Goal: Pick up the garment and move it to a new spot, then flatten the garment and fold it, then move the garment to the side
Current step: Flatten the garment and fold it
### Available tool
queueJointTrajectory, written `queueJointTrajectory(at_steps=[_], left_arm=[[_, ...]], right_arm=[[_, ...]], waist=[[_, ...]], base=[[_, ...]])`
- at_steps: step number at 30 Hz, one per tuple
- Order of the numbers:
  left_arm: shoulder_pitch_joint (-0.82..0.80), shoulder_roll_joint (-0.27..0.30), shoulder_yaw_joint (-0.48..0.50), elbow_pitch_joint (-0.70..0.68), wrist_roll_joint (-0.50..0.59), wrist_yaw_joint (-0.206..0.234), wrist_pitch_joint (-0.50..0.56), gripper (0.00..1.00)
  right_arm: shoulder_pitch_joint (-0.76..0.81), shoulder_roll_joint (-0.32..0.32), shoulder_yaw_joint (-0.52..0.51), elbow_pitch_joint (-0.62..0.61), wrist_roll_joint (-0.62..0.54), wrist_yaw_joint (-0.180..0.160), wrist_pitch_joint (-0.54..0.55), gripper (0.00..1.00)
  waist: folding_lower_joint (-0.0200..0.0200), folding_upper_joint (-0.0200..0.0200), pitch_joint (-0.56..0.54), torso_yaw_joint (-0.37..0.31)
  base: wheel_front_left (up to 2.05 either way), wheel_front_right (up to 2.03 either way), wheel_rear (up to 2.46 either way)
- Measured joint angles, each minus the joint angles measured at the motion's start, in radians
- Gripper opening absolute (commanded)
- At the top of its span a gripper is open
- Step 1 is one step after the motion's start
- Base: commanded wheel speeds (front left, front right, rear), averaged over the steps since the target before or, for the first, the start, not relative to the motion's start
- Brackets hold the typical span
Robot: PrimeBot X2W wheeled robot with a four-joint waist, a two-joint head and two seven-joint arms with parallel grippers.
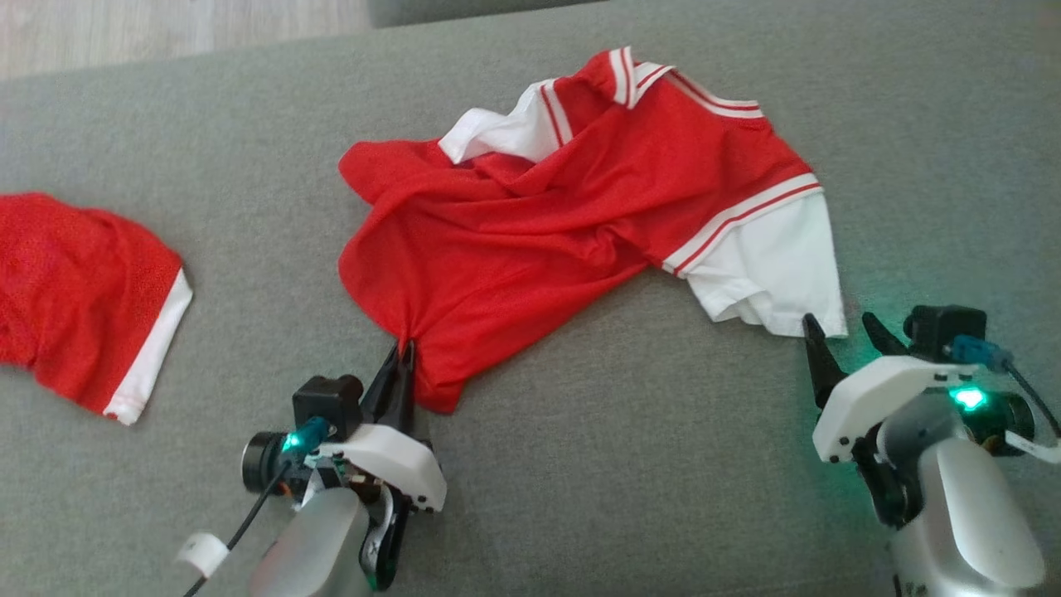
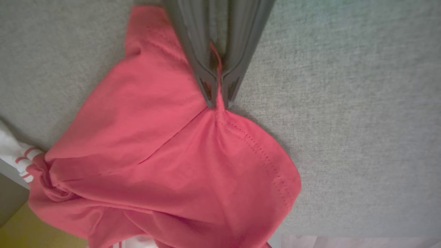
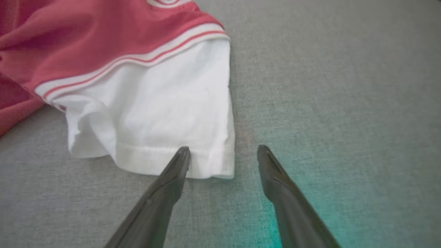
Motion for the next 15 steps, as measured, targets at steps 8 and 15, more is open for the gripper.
queueJointTrajectory(at_steps=[8,15], left_arm=[[-0.002,0.007,-0.020,-0.029,0.009,-0.018,-0.017,0.00],[0.056,0.040,0.028,-0.144,-0.042,-0.041,-0.041,0.00]], right_arm=[[-0.084,-0.007,0.023,0.098,-0.013,0.000,0.031,0.00],[-0.012,-0.001,0.008,-0.021,0.112,0.000,0.016,0.00]], waist=[[0.0000,0.0000,0.023,0.029],[-0.0001,0.0000,-0.021,0.027]], base=[[0.00,0.00,0.00],[0.00,0.00,0.00]])
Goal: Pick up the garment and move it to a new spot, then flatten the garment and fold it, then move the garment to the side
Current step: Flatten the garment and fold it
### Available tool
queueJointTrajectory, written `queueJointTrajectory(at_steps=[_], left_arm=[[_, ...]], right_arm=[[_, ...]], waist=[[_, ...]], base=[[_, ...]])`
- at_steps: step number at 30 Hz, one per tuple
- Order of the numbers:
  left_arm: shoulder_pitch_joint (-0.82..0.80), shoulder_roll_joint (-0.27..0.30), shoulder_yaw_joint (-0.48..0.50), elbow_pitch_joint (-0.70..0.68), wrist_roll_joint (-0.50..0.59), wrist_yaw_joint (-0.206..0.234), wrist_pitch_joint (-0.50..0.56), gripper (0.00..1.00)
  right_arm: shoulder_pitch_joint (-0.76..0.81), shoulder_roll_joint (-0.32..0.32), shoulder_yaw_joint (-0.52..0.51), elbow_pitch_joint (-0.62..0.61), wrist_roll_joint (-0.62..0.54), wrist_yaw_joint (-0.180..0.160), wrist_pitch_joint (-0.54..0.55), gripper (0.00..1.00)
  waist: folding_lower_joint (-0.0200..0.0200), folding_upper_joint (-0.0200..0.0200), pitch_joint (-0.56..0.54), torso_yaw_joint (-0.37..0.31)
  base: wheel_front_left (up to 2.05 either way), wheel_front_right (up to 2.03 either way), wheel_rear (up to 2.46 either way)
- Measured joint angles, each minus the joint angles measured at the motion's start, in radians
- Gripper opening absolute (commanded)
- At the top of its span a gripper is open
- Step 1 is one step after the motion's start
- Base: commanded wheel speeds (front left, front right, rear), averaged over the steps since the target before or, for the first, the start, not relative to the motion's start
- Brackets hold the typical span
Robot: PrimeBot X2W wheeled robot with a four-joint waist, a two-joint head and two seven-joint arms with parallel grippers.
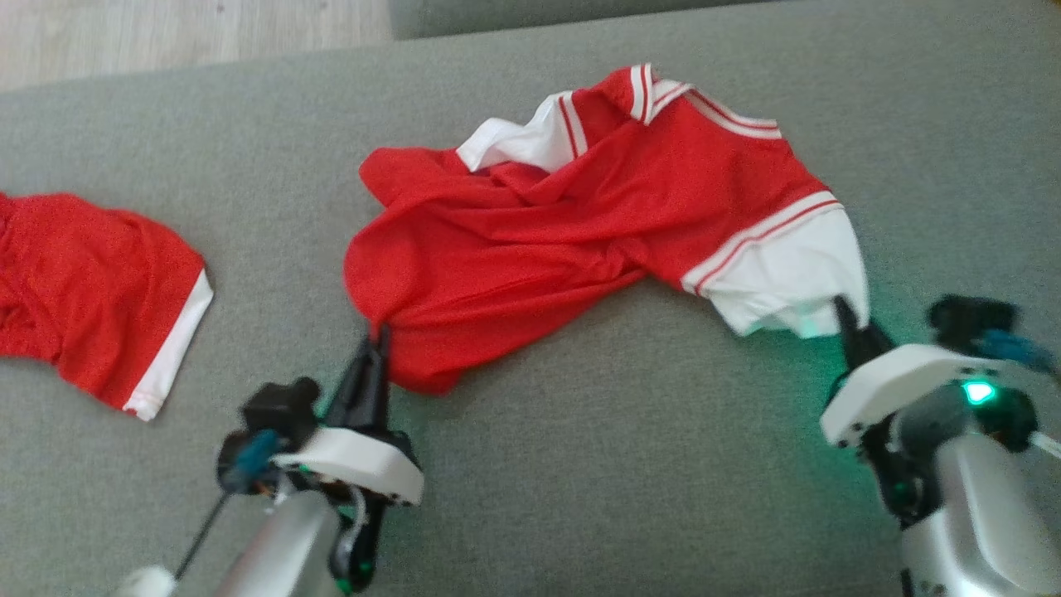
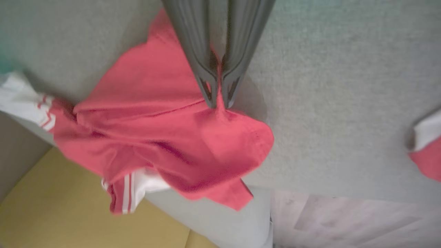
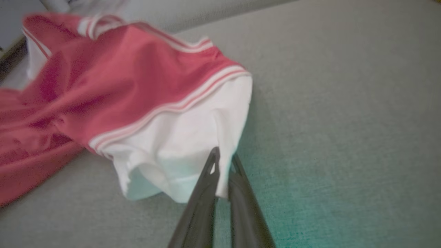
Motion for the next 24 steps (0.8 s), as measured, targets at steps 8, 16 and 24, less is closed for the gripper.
queueJointTrajectory(at_steps=[8,16,24], left_arm=[[0.077,0.110,0.088,-0.424,-0.138,-0.055,0.097,0.00],[0.058,0.227,0.130,-0.844,-0.224,-0.039,0.350,0.00],[-0.111,0.253,0.186,-0.990,-0.300,0.009,0.487,0.00]], right_arm=[[0.035,0.000,-0.038,-0.399,0.178,0.000,0.046,0.00],[0.025,0.000,-0.081,-0.737,0.219,0.000,0.176,0.00],[-0.167,0.000,-0.086,-0.886,0.172,0.000,0.312,0.00]], waist=[[-0.0001,0.0000,-0.070,-0.024],[-0.0001,0.0000,-0.101,-0.019],[-0.0001,0.0000,-0.066,-0.016]], base=[[0.00,0.00,0.00],[0.00,0.00,0.00],[0.00,0.00,0.00]])
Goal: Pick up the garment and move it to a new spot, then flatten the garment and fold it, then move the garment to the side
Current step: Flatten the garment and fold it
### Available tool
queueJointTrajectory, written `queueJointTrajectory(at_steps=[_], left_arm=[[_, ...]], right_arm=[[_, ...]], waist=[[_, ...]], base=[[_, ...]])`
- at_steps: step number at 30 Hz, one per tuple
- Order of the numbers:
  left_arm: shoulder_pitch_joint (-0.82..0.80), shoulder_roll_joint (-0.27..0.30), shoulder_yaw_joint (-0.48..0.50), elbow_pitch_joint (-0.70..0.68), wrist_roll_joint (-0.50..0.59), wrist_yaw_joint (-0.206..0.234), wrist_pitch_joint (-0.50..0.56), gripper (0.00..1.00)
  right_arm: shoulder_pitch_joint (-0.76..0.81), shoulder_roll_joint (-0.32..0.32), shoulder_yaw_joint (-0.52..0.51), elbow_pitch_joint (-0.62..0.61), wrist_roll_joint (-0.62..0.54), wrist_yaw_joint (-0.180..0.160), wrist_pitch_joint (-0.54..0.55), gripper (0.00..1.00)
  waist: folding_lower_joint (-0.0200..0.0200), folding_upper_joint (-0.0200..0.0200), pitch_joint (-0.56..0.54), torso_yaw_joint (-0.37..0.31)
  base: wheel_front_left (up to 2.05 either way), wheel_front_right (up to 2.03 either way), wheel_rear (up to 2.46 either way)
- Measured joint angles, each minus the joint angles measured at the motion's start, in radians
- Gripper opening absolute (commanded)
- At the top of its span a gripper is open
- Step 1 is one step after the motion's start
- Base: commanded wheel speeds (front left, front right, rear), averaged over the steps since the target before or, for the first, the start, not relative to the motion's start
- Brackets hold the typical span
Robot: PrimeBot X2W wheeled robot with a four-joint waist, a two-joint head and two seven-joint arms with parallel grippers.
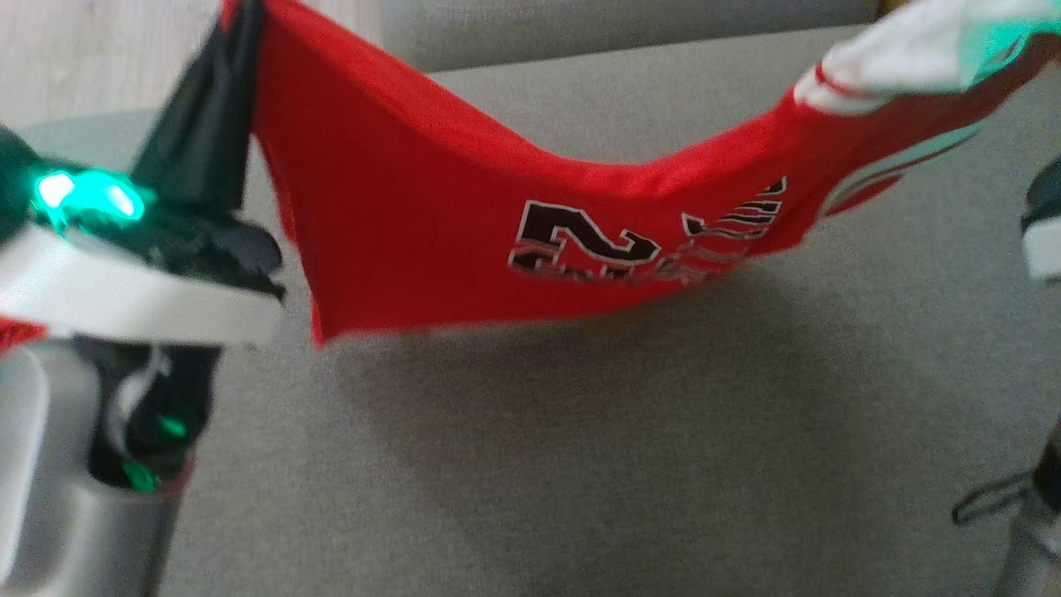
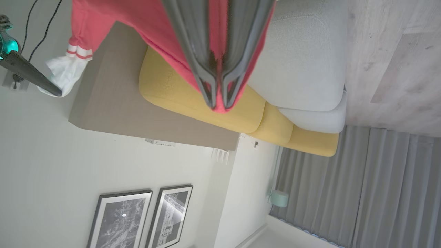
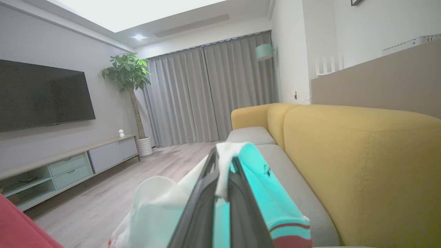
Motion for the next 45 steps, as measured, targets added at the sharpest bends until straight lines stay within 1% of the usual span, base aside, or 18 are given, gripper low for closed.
queueJointTrajectory(at_steps=[2,4,7,10,12,14,16,19,22,24,28,31,33,35,38,40,42,45], left_arm=[[-0.043,0.003,0.013,0.008,-0.028,0.008,0.032,0.00],[-0.085,0.007,0.022,0.047,-0.054,0.009,0.059,0.00],[-0.159,0.012,0.040,0.145,-0.063,0.018,0.079,0.00],[-0.259,0.021,0.048,0.270,-0.038,0.010,0.059,0.00],[-0.339,0.025,0.053,0.360,0.008,0.004,0.010,0.00],[-0.430,0.043,0.056,0.440,0.091,-0.008,-0.063,0.00],[-0.524,0.050,0.074,0.513,0.131,-0.012,-0.134,0.00],[-0.648,0.055,0.070,0.594,0.203,-0.025,-0.227,0.00],[-0.739,0.053,0.044,0.654,0.275,-0.030,-0.320,0.00],[-0.776,0.045,0.038,0.683,0.298,-0.033,-0.374,0.00],[-0.817,0.040,0.038,0.715,0.329,-0.034,-0.462,0.00],[-0.803,0.036,0.022,0.746,0.331,-0.054,-0.479,0.00],[-0.764,0.027,0.007,0.768,0.326,-0.066,-0.486,0.00],[-0.695,0.024,-0.021,0.788,0.316,-0.083,-0.486,0.00],[-0.561,0.022,-0.061,0.821,0.307,-0.099,-0.488,0.00],[-0.474,0.021,-0.074,0.833,0.292,-0.100,-0.495,0.00],[-0.392,0.016,-0.077,0.835,0.266,-0.103,-0.496,0.00],[-0.262,-0.002,-0.082,0.828,0.239,-0.092,-0.494,0.00]], right_arm=[[-0.065,-0.001,0.004,0.021,-0.001,0.000,0.024,0.00],[-0.135,-0.012,0.005,0.082,0.000,0.000,0.033,0.00],[-0.247,-0.030,0.009,0.233,0.010,0.000,0.021,0.00],[-0.378,-0.038,0.027,0.395,0.017,0.000,-0.057,0.00],[-0.490,-0.041,0.052,0.492,0.018,0.000,-0.139,0.00],[-0.617,-0.048,0.081,0.583,0.017,0.000,-0.239,0.00],[-0.736,-0.049,0.100,0.671,0.014,0.000,-0.355,0.00],[-0.871,-0.062,0.151,0.782,-0.011,0.000,-0.504,0.00],[-0.962,-0.096,0.229,0.860,-0.022,0.000,-0.596,0.00],[-1.004,-0.120,0.276,0.886,-0.030,0.000,-0.642,0.00],[-1.064,-0.156,0.300,0.908,-0.024,0.000,-0.709,0.00],[-1.053,-0.181,0.317,0.930,-0.005,0.000,-0.717,0.00],[-1.007,-0.200,0.336,0.950,0.009,0.000,-0.702,0.00],[-0.924,-0.214,0.359,0.969,0.024,0.000,-0.669,0.00],[-0.757,-0.213,0.369,0.992,0.074,0.000,-0.582,0.00],[-0.647,-0.206,0.342,0.993,0.098,0.000,-0.518,0.00],[-0.541,-0.188,0.284,0.983,0.087,0.000,-0.447,0.00],[-0.361,-0.137,0.192,0.902,0.046,0.000,-0.353,0.00]], waist=[[0.0000,0.0000,0.022,0.000],[0.0000,0.0000,0.051,-0.002],[0.0002,0.0000,0.111,-0.005],[0.0004,0.0000,0.184,-0.010],[0.0005,0.0000,0.235,-0.014],[0.0006,-0.0001,0.284,-0.020],[0.0007,-0.0001,0.327,-0.027],[0.0007,-0.0001,0.373,-0.036],[0.0006,-0.0001,0.393,-0.037],[0.0004,-0.0001,0.389,-0.034],[-0.0001,0.0000,0.380,-0.037],[-0.0001,0.0000,0.378,-0.044],[-0.0001,-0.0001,0.376,-0.048],[0.0001,-0.0001,0.372,-0.051],[0.0001,-0.0001,0.356,-0.053],[0.0001,-0.0001,0.339,-0.055],[0.0000,0.0000,0.315,-0.055],[0.0000,0.0000,0.270,-0.053]], base=[[0.00,0.00,0.00],[0.00,0.00,0.00],[0.00,0.00,0.00],[0.00,0.00,0.00],[0.00,0.00,0.00],[0.00,0.00,0.00],[0.00,0.00,0.00],[0.00,0.00,0.00],[0.00,0.00,0.00],[0.00,0.00,0.00],[0.00,0.00,0.00],[0.00,0.00,0.00],[0.00,0.00,0.00],[0.00,0.00,0.00],[0.00,0.00,0.00],[0.00,0.00,0.00],[0.00,0.00,0.00],[0.00,0.00,0.00]])
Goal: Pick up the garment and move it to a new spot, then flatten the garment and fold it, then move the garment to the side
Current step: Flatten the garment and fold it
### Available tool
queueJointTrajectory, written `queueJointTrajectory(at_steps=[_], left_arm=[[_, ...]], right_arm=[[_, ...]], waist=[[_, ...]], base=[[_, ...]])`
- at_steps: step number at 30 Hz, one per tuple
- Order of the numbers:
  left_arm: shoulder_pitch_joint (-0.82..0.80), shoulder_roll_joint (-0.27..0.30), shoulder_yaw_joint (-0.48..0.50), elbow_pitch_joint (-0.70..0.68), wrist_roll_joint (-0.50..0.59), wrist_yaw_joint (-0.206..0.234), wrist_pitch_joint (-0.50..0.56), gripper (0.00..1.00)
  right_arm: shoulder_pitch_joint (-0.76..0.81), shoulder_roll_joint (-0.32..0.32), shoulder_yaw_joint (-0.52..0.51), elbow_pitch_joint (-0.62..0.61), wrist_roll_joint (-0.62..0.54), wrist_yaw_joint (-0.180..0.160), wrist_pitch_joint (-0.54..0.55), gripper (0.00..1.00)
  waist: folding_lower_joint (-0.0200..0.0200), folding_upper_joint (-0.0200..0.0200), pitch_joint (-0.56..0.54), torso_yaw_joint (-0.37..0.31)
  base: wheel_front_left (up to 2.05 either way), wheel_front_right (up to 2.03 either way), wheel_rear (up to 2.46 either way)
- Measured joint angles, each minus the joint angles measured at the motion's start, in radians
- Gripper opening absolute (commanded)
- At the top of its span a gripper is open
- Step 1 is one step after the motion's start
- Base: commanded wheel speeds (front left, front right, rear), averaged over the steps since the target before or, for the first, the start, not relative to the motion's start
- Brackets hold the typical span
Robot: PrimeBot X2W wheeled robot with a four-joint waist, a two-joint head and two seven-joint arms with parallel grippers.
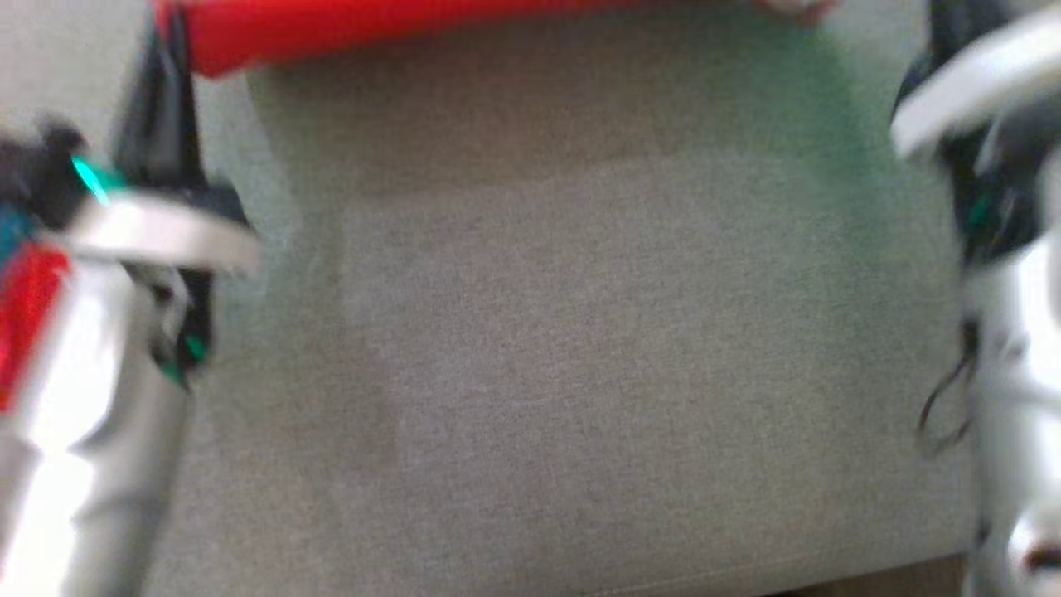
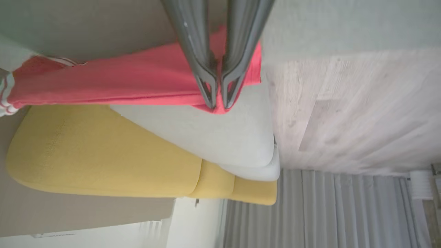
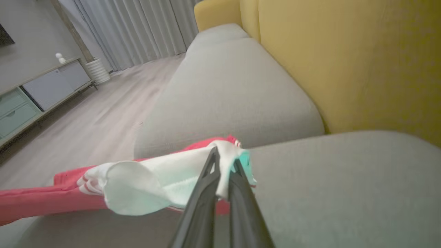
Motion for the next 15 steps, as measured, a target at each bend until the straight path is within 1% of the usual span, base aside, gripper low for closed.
queueJointTrajectory(at_steps=[1,4,5,6,10,15], left_arm=[[0.049,-0.015,0.000,-0.005,-0.021,0.009,0.002,0.00],[0.214,-0.051,-0.004,-0.045,-0.077,0.030,0.021,0.00],[0.214,-0.051,-0.004,-0.045,-0.077,0.030,0.021,0.00],[0.267,-0.057,-0.011,-0.060,-0.082,0.036,0.028,0.00],[0.439,-0.075,-0.030,-0.131,-0.105,0.081,0.046,0.00],[0.571,-0.074,-0.034,-0.200,-0.117,0.130,0.070,0.00]], right_arm=[[0.065,0.026,-0.025,-0.038,-0.006,0.000,0.025,0.00],[0.267,0.082,-0.057,-0.154,-0.053,0.000,0.122,0.00],[0.267,0.082,-0.057,-0.154,-0.053,0.000,0.122,0.00],[0.330,0.095,-0.069,-0.194,-0.064,0.000,0.153,0.00],[0.536,0.119,-0.115,-0.341,-0.106,0.000,0.268,0.00],[0.720,0.138,-0.159,-0.495,-0.127,0.000,0.401,0.00]], waist=[[-0.0001,0.0000,-0.015,0.002],[-0.0001,0.0000,-0.062,0.010],[-0.0001,0.0000,-0.062,0.010],[-0.0002,0.0000,-0.077,0.013],[-0.0002,0.0000,-0.131,0.029],[-0.0002,0.0000,-0.189,0.052]], base=[[0.00,0.00,0.00],[0.00,0.00,0.00],[0.00,0.00,0.00],[0.00,0.00,0.00],[0.00,0.00,0.00],[0.00,0.00,0.00]])
